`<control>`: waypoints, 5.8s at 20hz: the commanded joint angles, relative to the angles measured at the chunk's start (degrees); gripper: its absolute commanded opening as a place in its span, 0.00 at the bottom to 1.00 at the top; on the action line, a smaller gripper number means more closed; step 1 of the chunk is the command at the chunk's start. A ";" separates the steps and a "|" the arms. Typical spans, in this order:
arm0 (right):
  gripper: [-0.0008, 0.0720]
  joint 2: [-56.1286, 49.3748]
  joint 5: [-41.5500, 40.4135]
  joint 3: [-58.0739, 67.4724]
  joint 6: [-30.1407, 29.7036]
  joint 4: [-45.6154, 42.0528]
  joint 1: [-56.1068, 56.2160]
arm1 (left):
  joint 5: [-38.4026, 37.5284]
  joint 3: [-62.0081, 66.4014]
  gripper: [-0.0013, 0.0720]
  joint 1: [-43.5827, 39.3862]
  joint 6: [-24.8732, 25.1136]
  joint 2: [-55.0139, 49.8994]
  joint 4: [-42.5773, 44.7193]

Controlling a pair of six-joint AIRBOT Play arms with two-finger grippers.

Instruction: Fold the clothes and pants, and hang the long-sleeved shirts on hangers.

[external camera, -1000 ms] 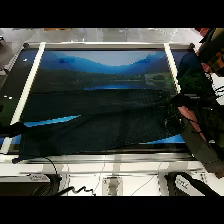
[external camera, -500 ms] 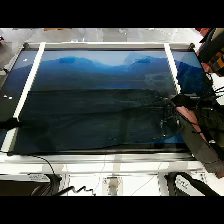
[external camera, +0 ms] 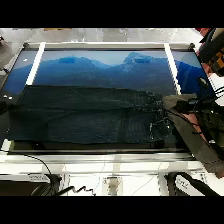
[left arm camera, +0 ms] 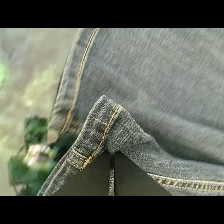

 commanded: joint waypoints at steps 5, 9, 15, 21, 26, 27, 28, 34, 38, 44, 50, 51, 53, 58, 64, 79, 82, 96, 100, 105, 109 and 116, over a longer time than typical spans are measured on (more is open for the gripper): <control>0.06 13.53 8.46 -14.23 0.48 -2.69 0.02 | -3.32 0.44 0.88 -0.57 -0.02 5.09 -1.01; 0.10 27.98 2.67 -28.13 14.86 -3.39 -0.02 | -7.21 0.37 0.70 3.08 -2.10 13.53 2.60; 0.70 29.38 -15.04 -41.18 26.93 -3.10 -0.02 | -24.68 0.17 0.24 7.69 -14.67 15.26 4.52; 0.68 20.26 -33.51 -45.07 26.93 11.08 0.00 | -21.64 -6.75 0.05 12.46 -17.22 21.73 15.61; 0.59 13.46 -38.07 -45.05 23.87 18.51 0.04 | -15.61 -18.67 0.81 16.90 -18.25 21.51 15.21; 0.45 13.27 -38.25 -45.05 22.64 19.39 0.04 | -14.32 -20.98 0.81 17.68 -18.32 21.46 15.04; 0.32 13.27 -38.14 -44.76 21.59 19.26 0.04 | -12.83 -23.04 0.81 18.40 -18.29 21.46 14.97; 0.11 13.27 -36.37 -40.52 15.63 18.86 0.04 | 0.33 -30.56 0.81 20.55 -18.29 19.69 6.88; 0.07 13.27 -35.52 -38.80 12.37 18.29 0.04 | 4.85 -32.15 0.81 20.33 -17.22 12.74 -4.09; 0.06 14.27 -29.00 -35.45 12.13 15.80 0.04 | 7.10 -31.58 0.18 20.13 -2.49 8.48 -16.81; 0.06 25.51 -15.06 -28.55 22.34 -2.47 0.04 | -1.05 -23.69 0.05 20.11 1.33 13.49 -14.25; 0.06 28.06 -11.30 -27.78 24.39 -6.43 0.04 | -1.22 -23.04 0.05 20.11 1.36 15.63 -11.78; 0.06 33.81 -3.30 -26.60 26.69 -11.98 0.04 | -0.68 -22.97 0.05 20.11 2.54 19.80 -6.82; 0.06 44.41 6.78 -25.83 31.98 -13.88 0.04 | 2.14 -22.97 0.05 18.01 2.99 23.23 -4.83; 0.06 38.73 1.31 -18.84 34.10 -14.91 0.04 | 21.97 -18.82 0.04 0.70 -14.53 22.08 9.62; 0.99 -3.13 -48.30 -14.34 43.45 -2.67 6.23 | 24.85 16.68 0.84 -23.82 -42.49 -12.09 28.72; 0.96 -3.89 -46.34 -8.87 36.74 -4.15 8.02 | 24.55 17.88 0.98 -24.59 -42.51 -10.10 28.72; 0.94 -3.48 -21.59 0.90 26.27 -6.21 8.26 | -4.72 1.40 0.73 -0.94 -38.12 0.81 11.67; 0.94 -3.48 -21.68 0.90 26.27 -3.43 8.26 | 7.85 -9.66 0.91 -0.46 -35.54 -0.39 0.90; 0.81 -3.50 -22.23 1.16 26.18 -3.48 10.29 | 18.71 -11.30 0.90 -4.39 -23.43 -6.38 -8.39; 0.81 -3.52 -25.33 2.86 26.23 -3.98 15.02 | 34.73 -11.26 0.89 -10.08 -21.03 -7.82 -12.52; 0.31 -3.54 -30.51 5.16 26.25 -4.00 23.41 | 37.83 -7.15 0.05 -16.39 -20.55 -6.29 -10.10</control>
